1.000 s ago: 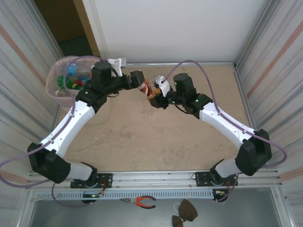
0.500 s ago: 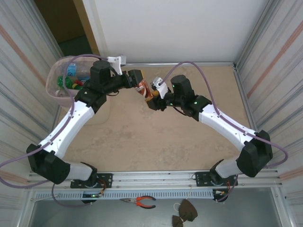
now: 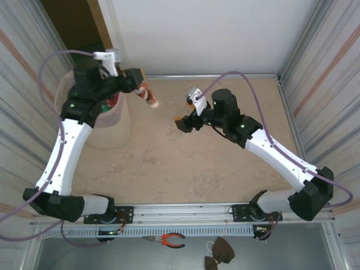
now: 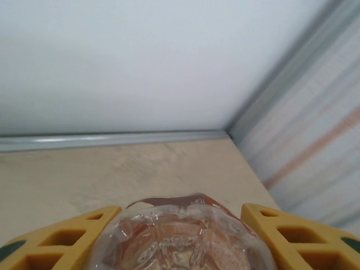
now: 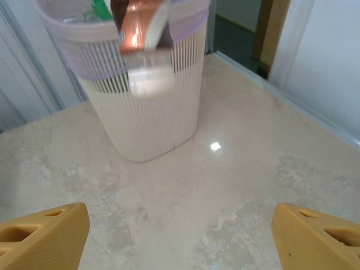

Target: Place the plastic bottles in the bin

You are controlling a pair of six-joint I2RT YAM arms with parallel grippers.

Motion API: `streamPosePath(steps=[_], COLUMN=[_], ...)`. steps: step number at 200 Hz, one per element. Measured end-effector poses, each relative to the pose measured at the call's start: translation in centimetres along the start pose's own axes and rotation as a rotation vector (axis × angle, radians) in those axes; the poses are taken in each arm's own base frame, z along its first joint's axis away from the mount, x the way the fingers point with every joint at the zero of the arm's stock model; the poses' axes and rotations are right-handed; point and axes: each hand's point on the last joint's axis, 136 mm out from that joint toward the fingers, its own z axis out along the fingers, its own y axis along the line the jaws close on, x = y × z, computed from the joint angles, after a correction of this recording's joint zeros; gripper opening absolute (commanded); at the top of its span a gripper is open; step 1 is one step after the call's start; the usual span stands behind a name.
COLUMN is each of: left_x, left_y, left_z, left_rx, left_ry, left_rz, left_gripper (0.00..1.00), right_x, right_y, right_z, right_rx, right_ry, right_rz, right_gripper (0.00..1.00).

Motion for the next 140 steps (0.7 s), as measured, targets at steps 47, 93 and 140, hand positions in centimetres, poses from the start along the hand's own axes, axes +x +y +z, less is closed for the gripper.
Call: streamPosePath(steps=[47, 93, 140], left_x=[-5.9, -6.7, -3.4], left_y=[8.1, 12.9, 15.5], left_z=[-6.6, -8.4, -5.6], left_rx=[-0.23, -0.334, -0.316], left_ry=[-0.132, -0.136, -0.069], left_rz=[0.021, 0.093, 0.292], left_gripper=[0.47, 0.45, 0.43], right_x=[-0.4, 1.0, 1.1], right_y=[0.0, -0.1, -0.1], right_z=[-1.5, -1.3, -1.3], right_rx=[0.025, 0.033, 0.034], right_ry=[-0.018, 0.026, 0.03], right_rz=[-0.007, 0.002, 0.0], right_gripper=[0.84, 0.84, 0.84])
